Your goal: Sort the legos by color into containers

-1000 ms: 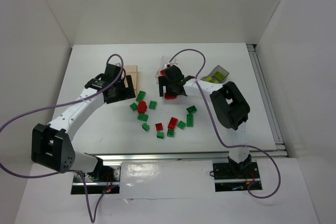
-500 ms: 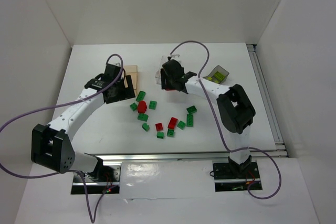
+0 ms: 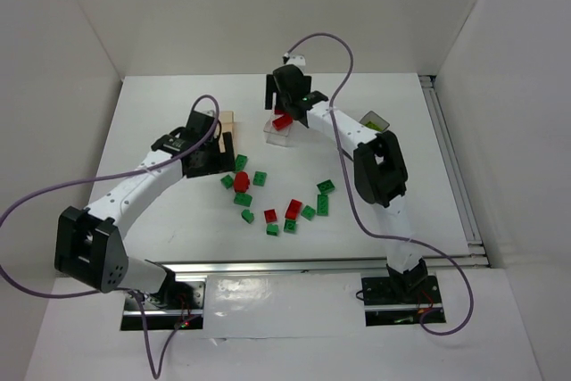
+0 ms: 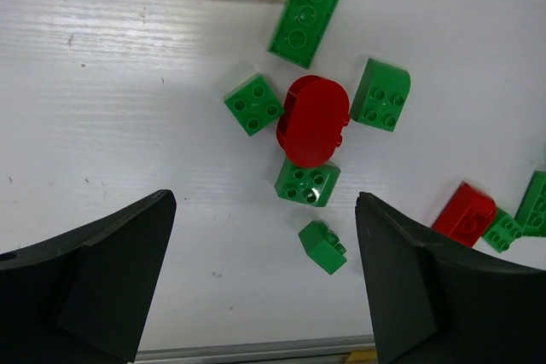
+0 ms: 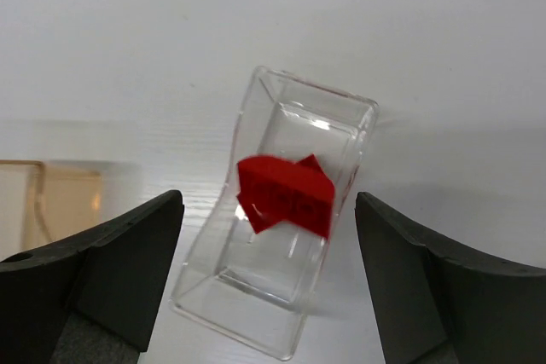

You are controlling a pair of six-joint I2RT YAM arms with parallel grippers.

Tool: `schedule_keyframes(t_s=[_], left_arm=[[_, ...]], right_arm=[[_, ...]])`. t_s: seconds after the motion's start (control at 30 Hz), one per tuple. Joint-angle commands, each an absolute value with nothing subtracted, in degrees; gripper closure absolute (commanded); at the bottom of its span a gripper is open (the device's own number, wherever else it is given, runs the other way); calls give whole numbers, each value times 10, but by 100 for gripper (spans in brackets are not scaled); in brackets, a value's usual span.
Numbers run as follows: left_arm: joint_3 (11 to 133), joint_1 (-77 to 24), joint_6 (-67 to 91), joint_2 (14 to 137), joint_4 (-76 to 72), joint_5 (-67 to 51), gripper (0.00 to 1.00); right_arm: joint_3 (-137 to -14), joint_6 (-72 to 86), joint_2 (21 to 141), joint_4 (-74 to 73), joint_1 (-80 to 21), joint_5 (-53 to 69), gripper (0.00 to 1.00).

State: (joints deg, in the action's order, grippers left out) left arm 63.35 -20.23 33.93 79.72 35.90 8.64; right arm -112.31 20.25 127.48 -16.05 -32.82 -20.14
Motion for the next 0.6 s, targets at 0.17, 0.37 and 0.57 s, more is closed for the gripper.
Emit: schedule_keyframes(t_s=[0.17,0.37,0.57], left_arm=[[626,-237,316,848,353,85,6],[626,-274,310,895,334,85,8],[638,-280,316,932,303,105,14]], right_arm=[[-1061,191,1200,-148,-323,-226,12],[-920,203,1062,-121,-316,-254,16],[-796,216,966,-137,-305,-260,16]])
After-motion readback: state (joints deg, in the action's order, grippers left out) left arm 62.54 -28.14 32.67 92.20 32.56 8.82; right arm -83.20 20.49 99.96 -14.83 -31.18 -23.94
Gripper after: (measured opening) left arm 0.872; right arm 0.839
